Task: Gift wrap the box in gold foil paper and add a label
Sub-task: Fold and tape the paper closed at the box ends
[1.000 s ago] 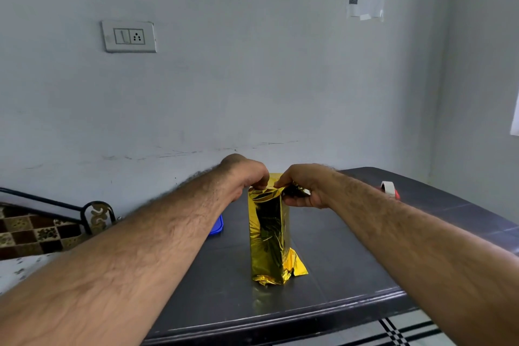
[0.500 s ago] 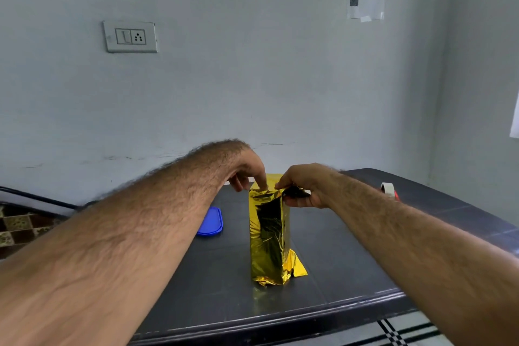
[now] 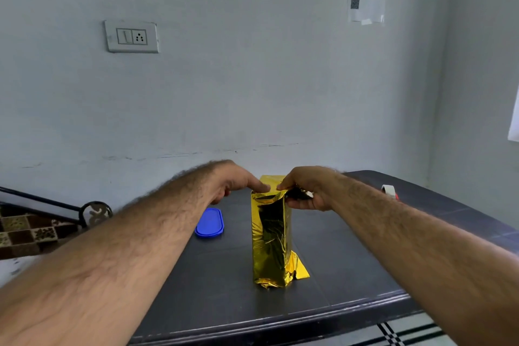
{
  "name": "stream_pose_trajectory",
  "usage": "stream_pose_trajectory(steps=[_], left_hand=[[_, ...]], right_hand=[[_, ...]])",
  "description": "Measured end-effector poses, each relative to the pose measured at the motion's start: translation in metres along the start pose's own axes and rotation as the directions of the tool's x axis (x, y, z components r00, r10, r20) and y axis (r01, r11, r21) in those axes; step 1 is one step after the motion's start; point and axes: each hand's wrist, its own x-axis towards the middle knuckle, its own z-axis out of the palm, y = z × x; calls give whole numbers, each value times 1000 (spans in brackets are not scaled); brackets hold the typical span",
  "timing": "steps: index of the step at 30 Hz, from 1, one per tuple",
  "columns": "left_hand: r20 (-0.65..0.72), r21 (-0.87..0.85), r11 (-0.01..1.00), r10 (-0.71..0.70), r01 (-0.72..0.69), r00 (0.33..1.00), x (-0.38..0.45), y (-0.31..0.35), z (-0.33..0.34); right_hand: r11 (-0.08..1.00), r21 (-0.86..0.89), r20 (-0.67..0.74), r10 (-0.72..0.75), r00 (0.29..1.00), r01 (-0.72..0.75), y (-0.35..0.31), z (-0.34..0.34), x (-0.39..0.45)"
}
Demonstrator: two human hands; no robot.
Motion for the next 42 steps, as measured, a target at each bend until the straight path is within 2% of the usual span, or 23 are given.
stream_pose_trajectory(steps=[3, 5, 7, 9, 11, 13, 15, 17, 20, 24, 25, 27, 29, 31, 33, 37, 39, 42], left_hand=[[-48, -76, 997, 18, -22, 999, 3, -8, -2], [-103, -136, 974, 165, -178, 981, -1, -11, 5], [-198, -97, 902, 396, -420, 896, -8, -14, 17], [-175, 44, 809, 584, -586, 793, -20, -18, 27], [-126, 259, 735, 668, -626, 733, -25, -22, 33], [-144, 438, 664, 717, -606, 682, -26, -26, 37], [-189, 505, 623, 755, -597, 628, -24, -29, 42], [-233, 498, 622, 767, -603, 598, -22, -32, 47], [-257, 446, 649, 753, -616, 606, -16, -35, 46], [-255, 308, 705, 708, -639, 659, -1, -39, 37], [-258, 239, 724, 690, -648, 676, 2, -43, 35], [-269, 51, 747, 649, -662, 712, 10, -50, 31], [-247, -134, 744, 615, -655, 749, 19, -60, 28], [-189, -273, 732, 595, -624, 781, 27, -69, 25], [-141, -384, 715, 581, -585, 802, 34, -75, 24], [-130, -552, 619, 597, -558, 791, 41, -72, 32], [-198, -627, 558, 561, -544, 804, 40, -68, 37], [-325, -638, 542, 454, -547, 829, 38, -61, 42]], right_hand=[[1000, 1, 20, 10, 1000, -10, -1, 2, -1], [1000, -5, 8, 9, 1000, -9, -2, 0, 0], [1000, -14, -7, 6, 1000, -6, -3, -4, 0], [1000, -15, -13, 8, 1000, -8, -5, -6, -1], [1000, -19, -23, 22, 1000, -22, -7, -7, -2], [999, -39, -19, 25, 1000, -26, -9, -6, -3], [1000, -23, -3, 7, 1000, -7, -8, -5, -1], [999, 17, 6, -30, 1000, 30, -7, -7, 3], [991, 56, -18, -120, 993, 121, -6, -11, 7], [958, 24, -10, -286, 958, 286, -3, -22, -1], [928, -36, -21, -372, 928, 372, -1, -24, -1], [814, -171, -45, -569, 821, 555, 2, -29, 0], [693, -252, 69, -684, 726, 676, 6, -36, 3], [600, -370, 214, -688, 693, 709, 9, -38, 7], [589, -390, 242, -677, 695, 708, 10, -34, 9], [736, -249, 150, -613, 776, 629, 4, -24, 16], [793, -204, 66, -574, 816, 574, -1, -17, 19], [872, -84, -77, -489, 869, 483, -5, -6, 24]])
